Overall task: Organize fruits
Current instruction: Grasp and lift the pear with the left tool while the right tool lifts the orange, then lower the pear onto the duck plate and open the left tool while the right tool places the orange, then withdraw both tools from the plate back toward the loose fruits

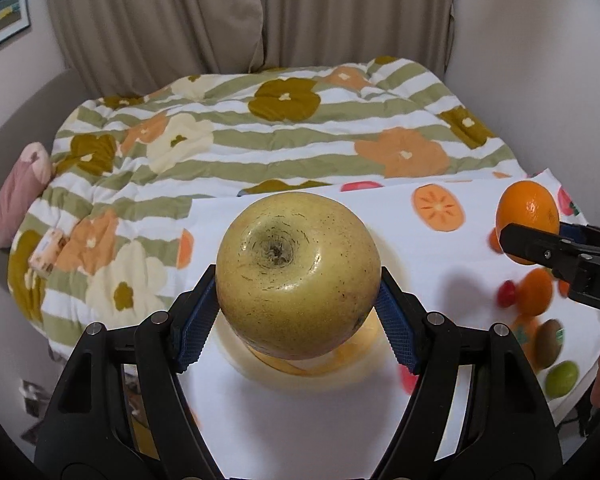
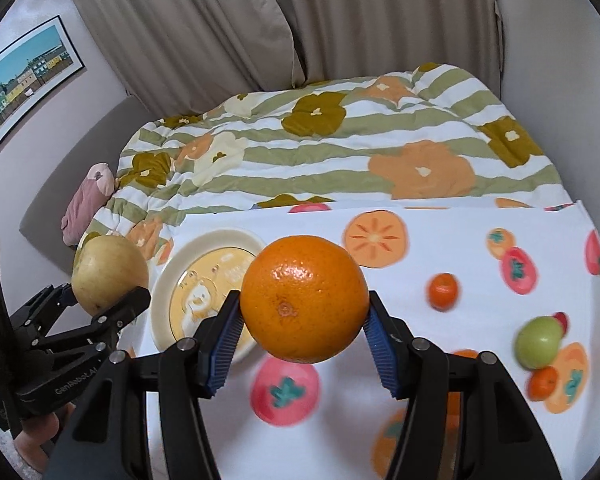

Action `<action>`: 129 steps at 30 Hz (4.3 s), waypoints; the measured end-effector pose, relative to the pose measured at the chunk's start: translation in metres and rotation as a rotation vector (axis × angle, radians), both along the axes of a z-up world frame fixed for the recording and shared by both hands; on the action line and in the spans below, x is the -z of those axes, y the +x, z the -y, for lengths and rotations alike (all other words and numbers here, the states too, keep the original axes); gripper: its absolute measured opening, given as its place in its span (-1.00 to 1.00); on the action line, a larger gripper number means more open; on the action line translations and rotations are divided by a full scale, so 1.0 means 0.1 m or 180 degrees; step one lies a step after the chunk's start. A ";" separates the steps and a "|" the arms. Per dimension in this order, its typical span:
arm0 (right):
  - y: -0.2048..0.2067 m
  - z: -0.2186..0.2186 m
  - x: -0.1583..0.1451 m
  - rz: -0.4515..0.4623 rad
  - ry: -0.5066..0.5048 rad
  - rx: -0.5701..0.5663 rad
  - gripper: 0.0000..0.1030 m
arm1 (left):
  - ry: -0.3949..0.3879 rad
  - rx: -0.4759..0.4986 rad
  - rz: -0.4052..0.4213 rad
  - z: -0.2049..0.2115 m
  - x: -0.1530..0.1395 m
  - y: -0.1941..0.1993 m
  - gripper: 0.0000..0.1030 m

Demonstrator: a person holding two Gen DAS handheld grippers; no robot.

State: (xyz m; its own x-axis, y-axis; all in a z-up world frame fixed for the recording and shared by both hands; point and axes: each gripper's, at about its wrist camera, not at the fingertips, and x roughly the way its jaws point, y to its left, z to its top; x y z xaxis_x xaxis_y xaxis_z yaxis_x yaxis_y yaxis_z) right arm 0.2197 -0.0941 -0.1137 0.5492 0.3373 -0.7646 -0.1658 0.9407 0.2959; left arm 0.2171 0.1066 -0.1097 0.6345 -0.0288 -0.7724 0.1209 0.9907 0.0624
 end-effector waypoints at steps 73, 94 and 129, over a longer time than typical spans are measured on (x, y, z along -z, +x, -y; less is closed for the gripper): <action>0.63 -1.36 1.01 -0.0008 -0.0945 -0.0908 0.17 | 0.0315 0.0229 -0.0385 -0.84 0.84 0.48 1.00; 0.30 -1.20 0.43 0.0115 -0.0869 -0.0683 0.99 | 0.0210 0.0146 -0.0211 -0.90 0.36 0.26 1.00; -1.08 1.43 -0.29 0.0345 -0.0667 0.0002 0.99 | -0.0150 0.0136 -0.0067 1.40 -0.24 -1.13 1.00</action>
